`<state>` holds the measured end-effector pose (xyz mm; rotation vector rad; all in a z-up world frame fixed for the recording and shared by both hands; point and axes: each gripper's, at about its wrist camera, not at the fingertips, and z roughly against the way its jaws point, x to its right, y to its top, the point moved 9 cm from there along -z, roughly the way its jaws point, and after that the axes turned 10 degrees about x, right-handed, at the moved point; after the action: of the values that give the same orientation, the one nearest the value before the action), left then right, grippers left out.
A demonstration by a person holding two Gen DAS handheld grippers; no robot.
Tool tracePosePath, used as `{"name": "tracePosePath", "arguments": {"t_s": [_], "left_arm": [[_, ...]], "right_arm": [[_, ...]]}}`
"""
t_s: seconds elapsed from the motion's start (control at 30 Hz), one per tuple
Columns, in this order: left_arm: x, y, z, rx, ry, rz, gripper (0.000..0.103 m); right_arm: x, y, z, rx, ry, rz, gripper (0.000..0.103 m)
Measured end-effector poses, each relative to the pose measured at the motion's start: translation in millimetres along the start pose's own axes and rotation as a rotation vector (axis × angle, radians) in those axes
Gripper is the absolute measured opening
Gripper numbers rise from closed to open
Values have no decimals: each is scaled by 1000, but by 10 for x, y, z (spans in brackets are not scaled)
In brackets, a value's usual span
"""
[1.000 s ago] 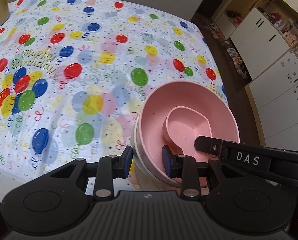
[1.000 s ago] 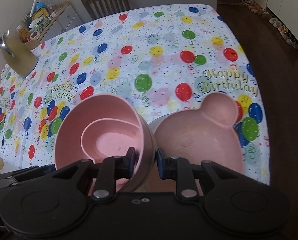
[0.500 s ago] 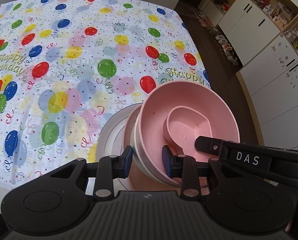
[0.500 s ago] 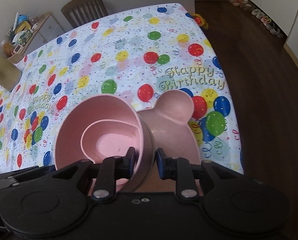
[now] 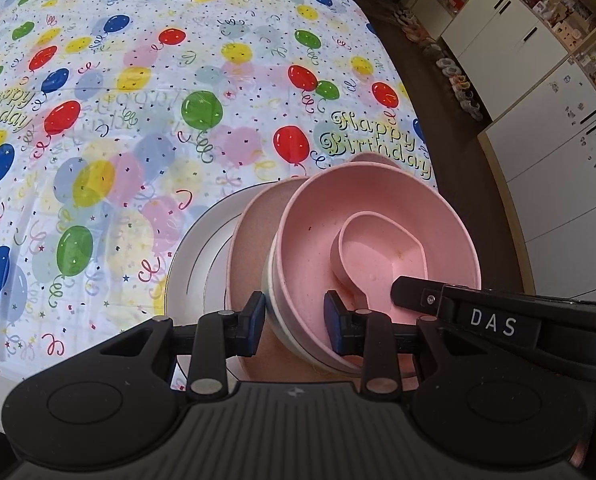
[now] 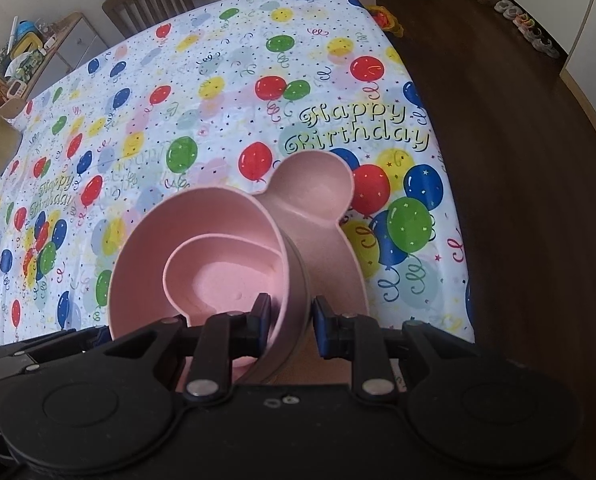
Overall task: Organize plates and bowls
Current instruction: 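Lift the nested bowls with both grippers over the pink bear plate, then lower the nested bowls onto the bear plate and open both grippers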
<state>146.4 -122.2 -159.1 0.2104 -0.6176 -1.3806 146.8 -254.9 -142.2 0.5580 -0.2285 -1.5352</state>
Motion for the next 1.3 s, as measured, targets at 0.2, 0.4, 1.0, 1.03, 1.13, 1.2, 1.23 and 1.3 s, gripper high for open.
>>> {"name": "tracePosePath", "arguments": {"t_s": [0.2,0.4,1.0,1.03,1.13,1.2,1.23,1.3], "left_arm": [[-1,-31,-59,-10,1,2,31],[-12,-52,-107,-12,4,3,31],[-62,-67,-185,-8,11,30,31],[-65,-66,-179,-5,14,32,31],[-73,-55,-159,6,20,36,31],[-81,-47,-141,14,27,41,31],[-85,-43,-131,18,31,41,31],[-93,-39,-109,27,38,45,31]], "right_arm": [[28,-32,-64,-13,-6,12,21],[45,-56,-111,-23,-11,19,21],[37,-67,-171,-43,10,32,26],[35,-67,-171,-45,12,33,26],[36,-54,-161,-42,14,40,30],[30,-50,-153,-42,18,49,30],[29,-49,-145,-41,19,52,30],[24,-43,-129,-39,27,59,33]]}}
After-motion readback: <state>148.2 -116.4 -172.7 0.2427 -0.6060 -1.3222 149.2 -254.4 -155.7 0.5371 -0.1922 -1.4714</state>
